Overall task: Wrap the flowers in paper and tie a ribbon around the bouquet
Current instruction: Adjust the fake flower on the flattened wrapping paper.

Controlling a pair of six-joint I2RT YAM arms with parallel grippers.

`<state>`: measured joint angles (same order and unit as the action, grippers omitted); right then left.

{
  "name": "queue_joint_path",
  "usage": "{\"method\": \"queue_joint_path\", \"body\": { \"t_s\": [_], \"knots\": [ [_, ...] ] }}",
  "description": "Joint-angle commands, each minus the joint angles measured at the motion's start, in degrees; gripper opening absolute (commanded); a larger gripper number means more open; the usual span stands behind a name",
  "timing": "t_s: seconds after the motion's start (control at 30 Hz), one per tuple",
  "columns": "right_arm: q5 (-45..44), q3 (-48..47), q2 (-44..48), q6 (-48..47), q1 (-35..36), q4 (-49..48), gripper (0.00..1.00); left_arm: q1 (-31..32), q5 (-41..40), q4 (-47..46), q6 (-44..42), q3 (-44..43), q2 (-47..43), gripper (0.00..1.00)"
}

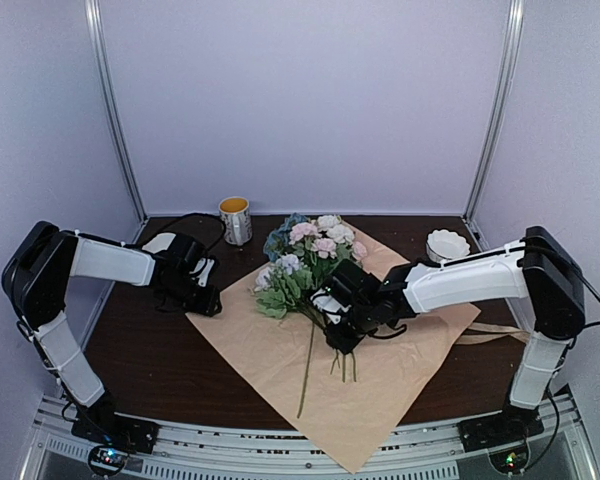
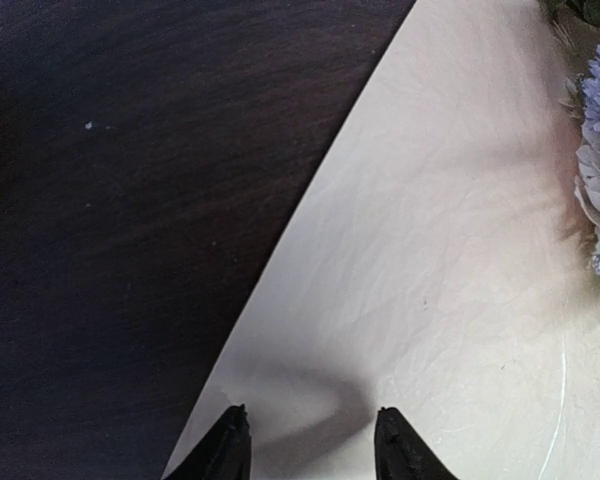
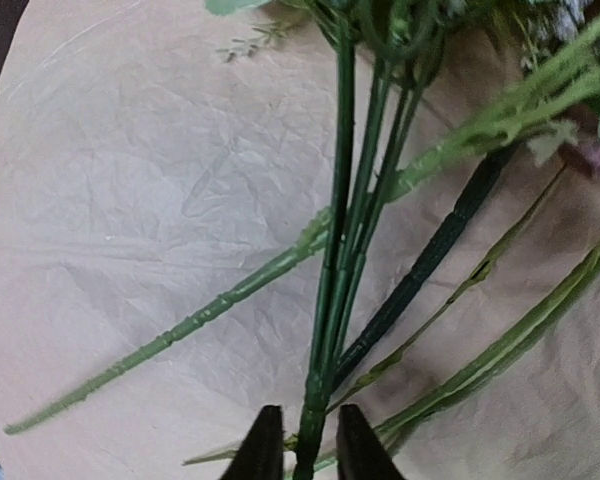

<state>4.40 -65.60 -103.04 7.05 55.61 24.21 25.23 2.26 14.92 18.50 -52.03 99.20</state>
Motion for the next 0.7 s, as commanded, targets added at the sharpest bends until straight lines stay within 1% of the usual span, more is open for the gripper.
{"method": "queue_joint_path", "body": {
  "t_s": [0.0, 0.03, 0.07, 0.17, 0.23, 0.33, 0.43, 0.5, 0.57, 0.67],
  "knots": [
    [0.0, -2.2, 0.1, 1.3, 0.1, 1.6, 0.09, -0.6, -1.3, 6.4, -0.6, 2.2, 1.8, 0.46],
    [-0.1, -2.2, 0.6, 1.9, 0.1, 1.9, 0.03, -0.6, -1.4, 6.4, -0.6, 2.3, 1.8, 0.45],
    [-0.2, -2.2, 1.3, 2.6, 0.1, 2.0, 0.0, -0.6, -1.5, 6.3, -0.6, 2.4, 1.8, 0.46],
    [0.3, -2.1, 4.4, 6.0, 0.1, 1.9, 0.0, -0.6, -1.7, 6.3, -0.7, 2.5, 1.9, 0.45],
    [1.7, -1.3, 7.3, 9.8, 0.1, 0.0, 0.0, -0.6, -1.7, 6.2, -0.7, 2.5, 2.0, 0.46],
    [2.9, 0.4, 11.2, 17.6, 0.1, -6.4, 0.0, -0.6, -1.7, 6.0, -0.7, 2.4, 2.1, 0.45],
    [2.2, 2.6, 13.4, 22.8, 0.5, -15.7, 0.0, -0.5, -1.6, 5.7, -0.7, 2.4, 2.3, 0.46],
    [-0.1, 1.9, 12.6, 25.2, 1.1, -19.2, 0.0, -0.6, -1.4, 5.6, -0.7, 2.3, 2.5, 0.46],
    [-2.3, -0.1, 9.5, 27.1, 1.7, -21.5, 0.0, -0.5, -1.3, 5.6, -0.7, 2.3, 2.6, 0.46],
    [-0.8, -2.8, 4.1, 30.2, 1.8, -25.5, 0.0, -0.6, -1.2, 5.3, -0.6, 2.4, 2.6, 0.46]
  ]
}}
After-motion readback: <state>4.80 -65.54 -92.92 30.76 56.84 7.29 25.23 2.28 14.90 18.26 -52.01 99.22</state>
